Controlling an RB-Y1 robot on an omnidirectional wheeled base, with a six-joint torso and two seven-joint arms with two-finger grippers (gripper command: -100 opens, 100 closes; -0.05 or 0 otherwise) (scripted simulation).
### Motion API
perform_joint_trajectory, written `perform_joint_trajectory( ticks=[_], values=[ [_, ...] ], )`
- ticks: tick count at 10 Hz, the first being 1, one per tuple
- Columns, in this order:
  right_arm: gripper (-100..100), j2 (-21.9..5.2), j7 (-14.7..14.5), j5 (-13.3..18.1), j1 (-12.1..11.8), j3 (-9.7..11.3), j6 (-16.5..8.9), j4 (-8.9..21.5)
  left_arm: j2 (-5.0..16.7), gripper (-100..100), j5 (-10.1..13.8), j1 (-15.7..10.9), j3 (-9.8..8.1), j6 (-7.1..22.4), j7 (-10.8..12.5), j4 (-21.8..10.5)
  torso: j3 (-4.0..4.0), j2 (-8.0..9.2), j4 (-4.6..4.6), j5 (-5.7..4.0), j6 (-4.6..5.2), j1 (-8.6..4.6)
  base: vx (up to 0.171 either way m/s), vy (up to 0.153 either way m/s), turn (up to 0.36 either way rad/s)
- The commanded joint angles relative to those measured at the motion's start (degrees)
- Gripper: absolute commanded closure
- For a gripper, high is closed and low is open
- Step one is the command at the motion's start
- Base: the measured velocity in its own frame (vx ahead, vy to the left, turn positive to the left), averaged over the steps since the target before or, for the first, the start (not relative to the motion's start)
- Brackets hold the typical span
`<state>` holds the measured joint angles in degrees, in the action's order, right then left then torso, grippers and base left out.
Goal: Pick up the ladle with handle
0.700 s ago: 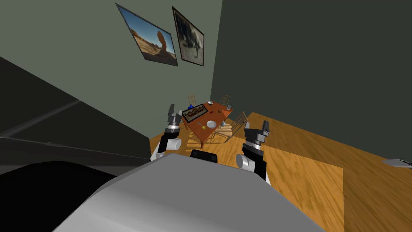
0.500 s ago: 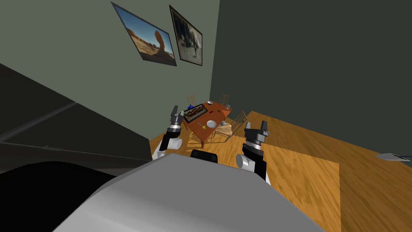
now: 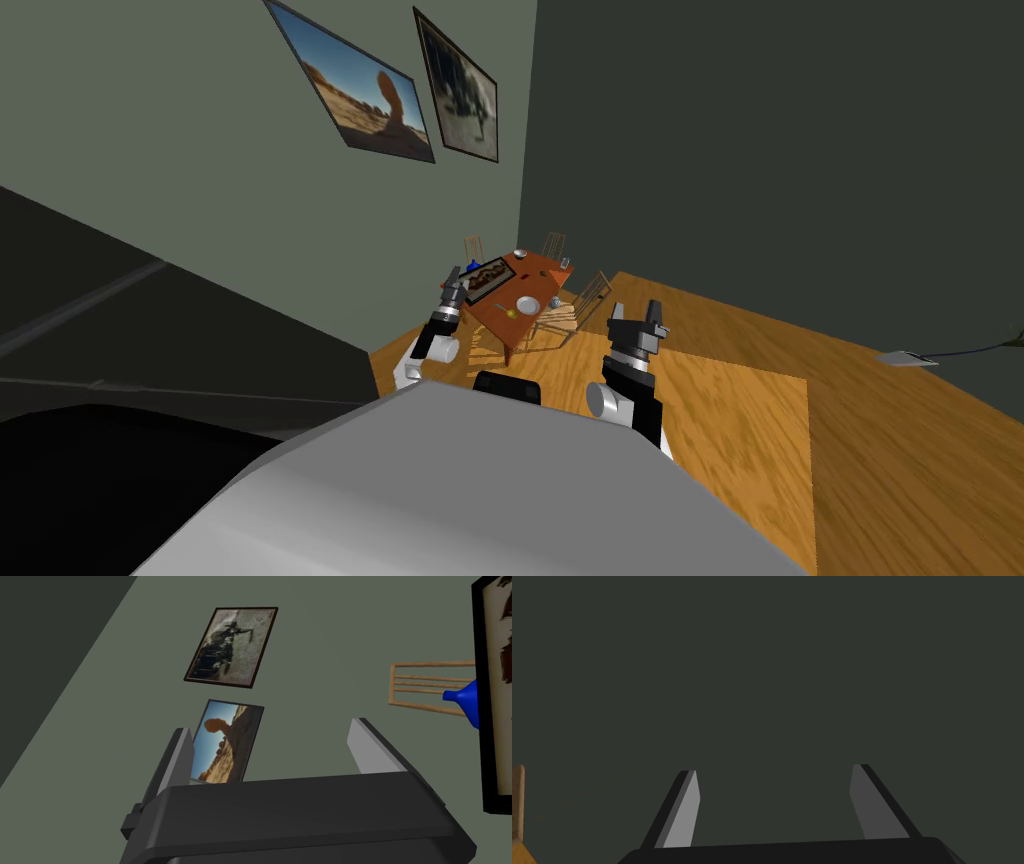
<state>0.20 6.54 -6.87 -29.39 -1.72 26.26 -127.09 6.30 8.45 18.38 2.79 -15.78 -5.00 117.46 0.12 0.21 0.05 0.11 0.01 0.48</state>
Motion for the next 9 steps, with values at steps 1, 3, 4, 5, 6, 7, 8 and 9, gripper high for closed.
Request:
perform_joint_trajectory(
  ticks=[1, 3, 4, 5, 6, 7, 8, 9],
  values=[
    [0, 0.0, 0.0, 0.0, 0.0, 0.0, 0.0, 0.0, 0.32, -100, 0.2, -1.5, 0.2, 0.97, -0.07, -2.2, 0.0, 0.0, 0.0, 0.0, 0.0, 0.0, -0.034, 0.087, -0.056],
    [0, 0.0, 0.0, 0.0, -0.01, 0.0, 0.0, 0.0, 1.22, -100, 0.83, -4.78, 1.13, 4.01, -0.19, -5.98, -0.09, -0.15, -0.03, -0.03, 0.0, -0.17, -0.028, 0.089, -0.134],
    [0, 0.0, 0.0, 0.0, 0.0, 0.0, 0.0, 0.0, 1.22, -100, 0.83, -4.78, 1.13, 4.01, -0.19, -6.62, -0.09, -0.15, -0.03, -0.02, 0.01, -0.08, -0.036, 0.088, -0.06],
    [0, 0.0, 0.0, 0.0, -0.01, 0.0, 0.0, 0.0, 1.61, -100, 1.14, -6.52, 1.6, 5.65, -0.26, -8.75, -0.08, -0.13, -0.03, -0.02, -0.04, -0.12, -0.042, 0.091, -0.097],
    [0, 0.0, 0.0, 0.0, -0.01, 0.0, 0.0, 0.0, 1.94, -100, 1.43, -8.3, 2.06, 7.37, -0.34, -10.54, -0.07, -0.12, -0.03, -0.02, -0.01, -0.11, -0.055, 0.111, -0.217],
    [0, 0.0, 0.0, 0.0, 0.0, 0.0, 0.0, 0.0, 1.94, -100, 1.43, -8.3, 2.06, 7.37, -0.34, -11.45, -0.05, -0.08, -0.02, -0.01, 0.0, -0.06, -0.032, 0.081, -0.054],
    [0, 0.0, 0.0, 0.0, -0.01, 0.0, 0.0, 0.0, 2.22, -100, 1.72, -10.11, 2.5, 9.15, -0.44, -13.98, -0.08, -0.14, -0.03, -0.02, -0.05, -0.13, -0.016, 0.082, -0.097],
    [0, 0.0, 0.0, 0.0, -0.01, 0.0, 0.0, 0.0, 2.45, -100, 1.98, -11.95, 2.93, 10.79, -0.54, -15.88, -0.12, -0.21, -0.04, -0.03, -0.01, -0.14, -0.037, 0.105, -0.193]
  ],
)
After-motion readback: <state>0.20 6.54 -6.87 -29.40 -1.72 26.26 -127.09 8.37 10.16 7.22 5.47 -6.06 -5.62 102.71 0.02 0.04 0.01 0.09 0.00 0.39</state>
